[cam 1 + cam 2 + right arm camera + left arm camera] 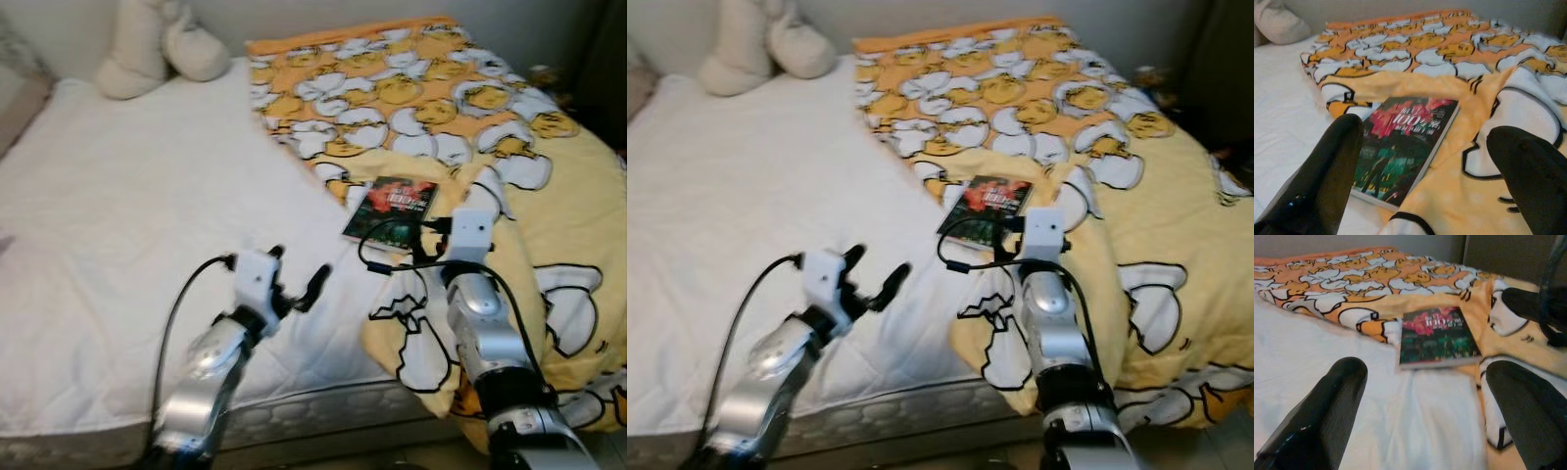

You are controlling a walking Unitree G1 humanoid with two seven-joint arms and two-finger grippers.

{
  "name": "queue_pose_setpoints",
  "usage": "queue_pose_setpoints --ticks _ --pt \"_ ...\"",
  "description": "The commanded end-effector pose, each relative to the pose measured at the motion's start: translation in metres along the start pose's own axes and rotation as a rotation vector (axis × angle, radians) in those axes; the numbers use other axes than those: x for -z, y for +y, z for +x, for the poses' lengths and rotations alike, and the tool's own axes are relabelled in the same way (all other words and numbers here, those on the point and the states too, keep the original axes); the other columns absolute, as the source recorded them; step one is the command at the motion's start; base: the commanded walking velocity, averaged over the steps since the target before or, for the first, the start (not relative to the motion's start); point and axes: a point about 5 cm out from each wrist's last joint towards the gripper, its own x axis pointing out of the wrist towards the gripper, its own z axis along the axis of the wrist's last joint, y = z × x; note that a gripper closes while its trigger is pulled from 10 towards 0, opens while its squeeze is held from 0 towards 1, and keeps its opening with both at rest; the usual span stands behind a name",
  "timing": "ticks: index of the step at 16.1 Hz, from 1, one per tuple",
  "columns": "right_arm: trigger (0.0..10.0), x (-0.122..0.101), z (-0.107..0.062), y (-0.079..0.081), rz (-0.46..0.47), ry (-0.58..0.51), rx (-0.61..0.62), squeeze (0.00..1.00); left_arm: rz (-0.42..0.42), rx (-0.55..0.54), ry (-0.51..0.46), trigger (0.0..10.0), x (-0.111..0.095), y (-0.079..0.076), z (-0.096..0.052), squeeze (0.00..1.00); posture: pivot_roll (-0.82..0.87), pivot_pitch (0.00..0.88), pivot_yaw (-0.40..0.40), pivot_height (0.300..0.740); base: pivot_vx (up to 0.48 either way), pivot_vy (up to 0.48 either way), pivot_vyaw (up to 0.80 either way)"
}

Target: Clean up the room

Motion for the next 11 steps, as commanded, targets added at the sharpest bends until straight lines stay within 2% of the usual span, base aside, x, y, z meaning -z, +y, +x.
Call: queue_pose_setpoints --ticks 1,3,6,11 --pt "10.0 -0.001 0.005 0.000 0.025 0.005 0.022 1.00 0.011 0.053 -0.009 10.0 -0.006 -0.007 -0.005 0.00 -0.03 0.024 0.156 0.740 0.000 0.000 0.00" --pt "10.0 -0.007 0.018 -0.005 0.045 0.036 0.064 1.00 0.015 0.100 0.014 10.0 -0.004 -0.017 -0.016 0.00 0.00 0.044 0.166 0.740 0.000 0.000 0.00" --pt "10.0 -0.012 0.028 -0.007 0.083 0.077 0.104 1.00 0.008 0.104 0.040 10.0 -0.004 -0.020 -0.030 0.00 0.03 0.075 0.171 0.740 0.000 0.000 0.00" --pt "10.0 0.000 0.030 -0.007 0.173 0.201 0.132 1.00 -0.007 0.085 0.069 10.0 -0.007 -0.024 -0.048 0.00 0.07 0.118 0.165 0.740 0.000 0.000 0.00"
